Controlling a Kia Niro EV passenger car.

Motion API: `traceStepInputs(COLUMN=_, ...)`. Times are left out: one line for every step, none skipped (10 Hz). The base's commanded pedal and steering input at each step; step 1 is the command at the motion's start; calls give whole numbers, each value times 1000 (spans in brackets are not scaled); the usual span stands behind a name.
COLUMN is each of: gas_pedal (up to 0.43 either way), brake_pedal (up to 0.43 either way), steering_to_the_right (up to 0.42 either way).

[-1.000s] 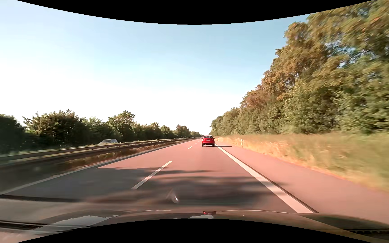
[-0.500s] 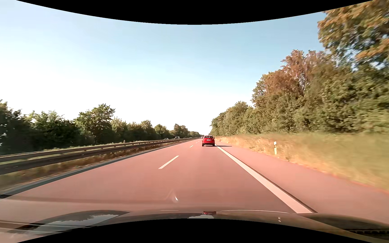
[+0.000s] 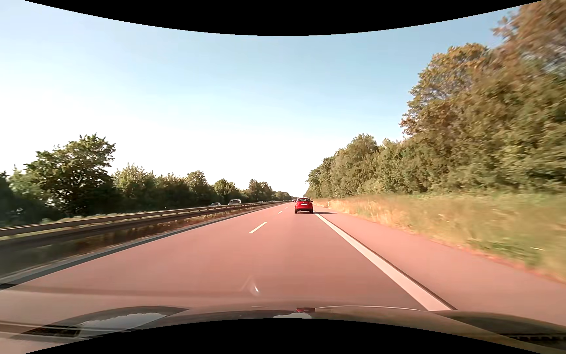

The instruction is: Follow the waypoints while adhering to traffic rules and regulations

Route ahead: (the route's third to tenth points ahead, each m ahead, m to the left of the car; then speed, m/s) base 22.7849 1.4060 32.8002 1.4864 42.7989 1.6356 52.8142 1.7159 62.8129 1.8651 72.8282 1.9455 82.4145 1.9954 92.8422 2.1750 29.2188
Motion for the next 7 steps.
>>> traceStepInputs(gas_pedal=228, brake_pedal=6, steering_to_the_right=-1)
traceStepInputs(gas_pedal=228, brake_pedal=6, steering_to_the_right=-2)
traceStepInputs(gas_pedal=228, brake_pedal=6, steering_to_the_right=-2)
traceStepInputs(gas_pedal=240, brake_pedal=6, steering_to_the_right=-1)
traceStepInputs(gas_pedal=248, brake_pedal=6, steering_to_the_right=-1)
traceStepInputs(gas_pedal=280, brake_pedal=6, steering_to_the_right=-1)
traceStepInputs(gas_pedal=287, brake_pedal=6, steering_to_the_right=-2)
